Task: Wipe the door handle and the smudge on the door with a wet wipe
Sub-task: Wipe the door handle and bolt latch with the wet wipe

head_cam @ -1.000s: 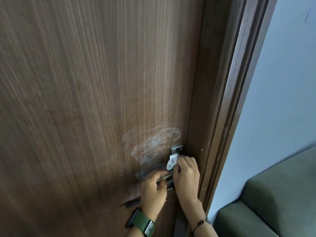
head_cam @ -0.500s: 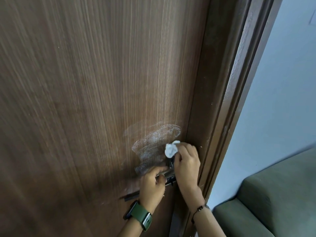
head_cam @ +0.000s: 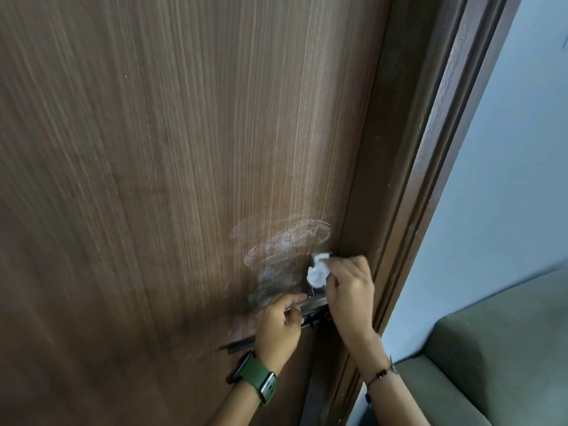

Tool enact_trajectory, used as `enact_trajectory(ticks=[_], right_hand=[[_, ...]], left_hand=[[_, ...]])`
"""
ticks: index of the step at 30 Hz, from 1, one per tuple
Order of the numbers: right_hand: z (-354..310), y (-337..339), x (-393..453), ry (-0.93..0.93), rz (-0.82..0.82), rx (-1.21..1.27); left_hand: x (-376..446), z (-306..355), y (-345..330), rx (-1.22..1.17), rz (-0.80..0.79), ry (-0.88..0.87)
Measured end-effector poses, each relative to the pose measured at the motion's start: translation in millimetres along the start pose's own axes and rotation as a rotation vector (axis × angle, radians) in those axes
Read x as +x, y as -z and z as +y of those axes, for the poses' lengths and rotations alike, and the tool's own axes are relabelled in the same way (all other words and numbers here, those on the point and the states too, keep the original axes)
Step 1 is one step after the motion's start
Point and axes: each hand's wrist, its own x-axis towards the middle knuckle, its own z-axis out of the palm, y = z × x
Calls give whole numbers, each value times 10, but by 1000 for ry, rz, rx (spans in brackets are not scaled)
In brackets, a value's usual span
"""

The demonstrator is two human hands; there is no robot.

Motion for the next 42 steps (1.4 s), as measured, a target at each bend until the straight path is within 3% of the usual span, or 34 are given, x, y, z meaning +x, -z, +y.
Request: enact_trajectory(ticks=[2,7,10,15,19,22,26,32,37,42], right_hand=[[-41,14,78,61,3,5],[5,25,-82,180,-217,-59],[-5,37,67,170,-75,-60],[-37,22,-107,168,-169,-70],[-58,53,96,112,-73,-59],[-79,46,-11,21,-116,9],[-48,74,61,-208,-9,-5],[-175,-50,202,-281,-42,-82],[-224,19,178,-74,-78,9],[-201,37,211,-96,-56,-20]], left_hand=[[-3,19,2,2,0,12],[-12,0,13,18,-3,5],[-6,11,14,-31,-5,10],[-12,-30,10,-9,-5,10],[-6,-13,16,-55,-23,30],[-14,-31,18,-57,-19,14],[-8,-49,17,-88,-36,11],[-8,-66,4,-125,-34,34],[-6,-84,-16,-141,-24,24],[-9,-95,-16,-159,-43,22]])
